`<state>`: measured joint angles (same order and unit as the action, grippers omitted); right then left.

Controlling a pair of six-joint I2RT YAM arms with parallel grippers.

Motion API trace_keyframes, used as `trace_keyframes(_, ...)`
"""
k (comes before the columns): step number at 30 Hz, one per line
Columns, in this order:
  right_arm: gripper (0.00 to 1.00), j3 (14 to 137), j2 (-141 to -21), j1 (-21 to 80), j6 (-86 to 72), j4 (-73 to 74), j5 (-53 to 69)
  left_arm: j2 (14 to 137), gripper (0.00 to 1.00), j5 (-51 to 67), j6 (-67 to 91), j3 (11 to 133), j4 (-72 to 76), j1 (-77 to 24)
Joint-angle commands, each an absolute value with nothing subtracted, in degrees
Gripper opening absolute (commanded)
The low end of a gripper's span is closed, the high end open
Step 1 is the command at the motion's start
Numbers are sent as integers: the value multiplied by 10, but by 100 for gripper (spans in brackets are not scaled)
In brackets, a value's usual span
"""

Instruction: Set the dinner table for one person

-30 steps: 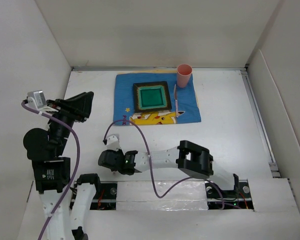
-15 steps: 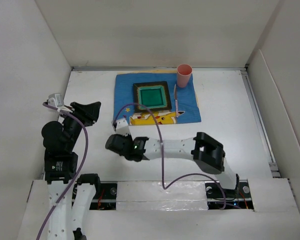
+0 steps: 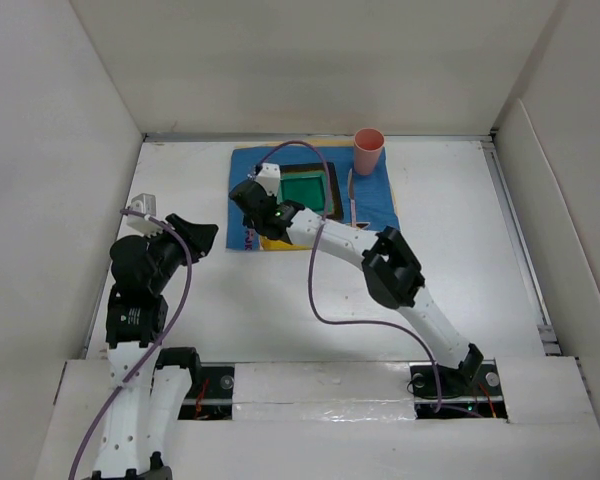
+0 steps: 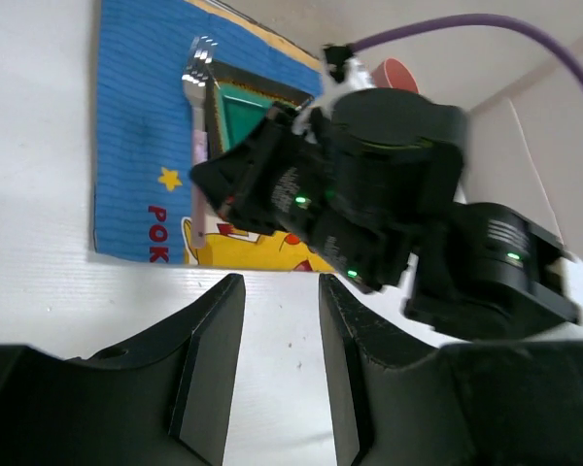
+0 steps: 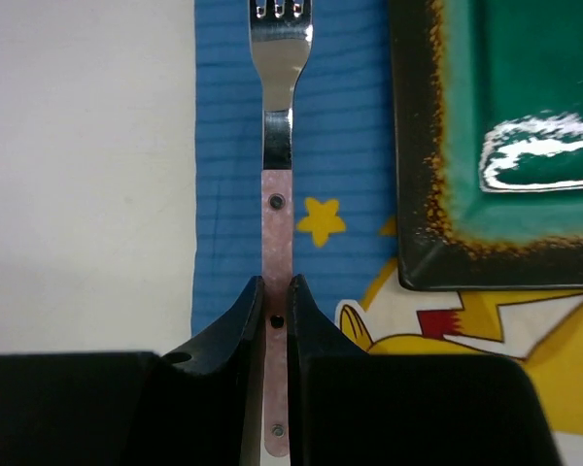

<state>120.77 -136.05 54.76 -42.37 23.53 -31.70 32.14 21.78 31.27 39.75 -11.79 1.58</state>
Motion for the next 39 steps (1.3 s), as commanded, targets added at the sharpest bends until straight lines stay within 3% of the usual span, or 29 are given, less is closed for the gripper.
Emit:
trace_keyframes(1,0,1280,-1385,548,-449,247,-302,323,33,247,303,394,-80,13)
trace_keyframes(25,1,1388,-1508,491,-425,264,-216,334,33,259,303,397,-80,13)
trace_keyframes(27,15,1376,-1502,491,-425,253,-216,337,33,265,305,396,-76,13)
trace_keyframes(28,15,1372,-1502,491,-425,253,-216,337,33,265,305,396,-76,13)
trace_keyframes(31,28,1362,-1495,491,-422,242,-206,337,32,264,305,397,-75,13)
trace_keyframes(39,43,1280,-1420,491,-409,199,-197,339,33,270,306,393,-70,30)
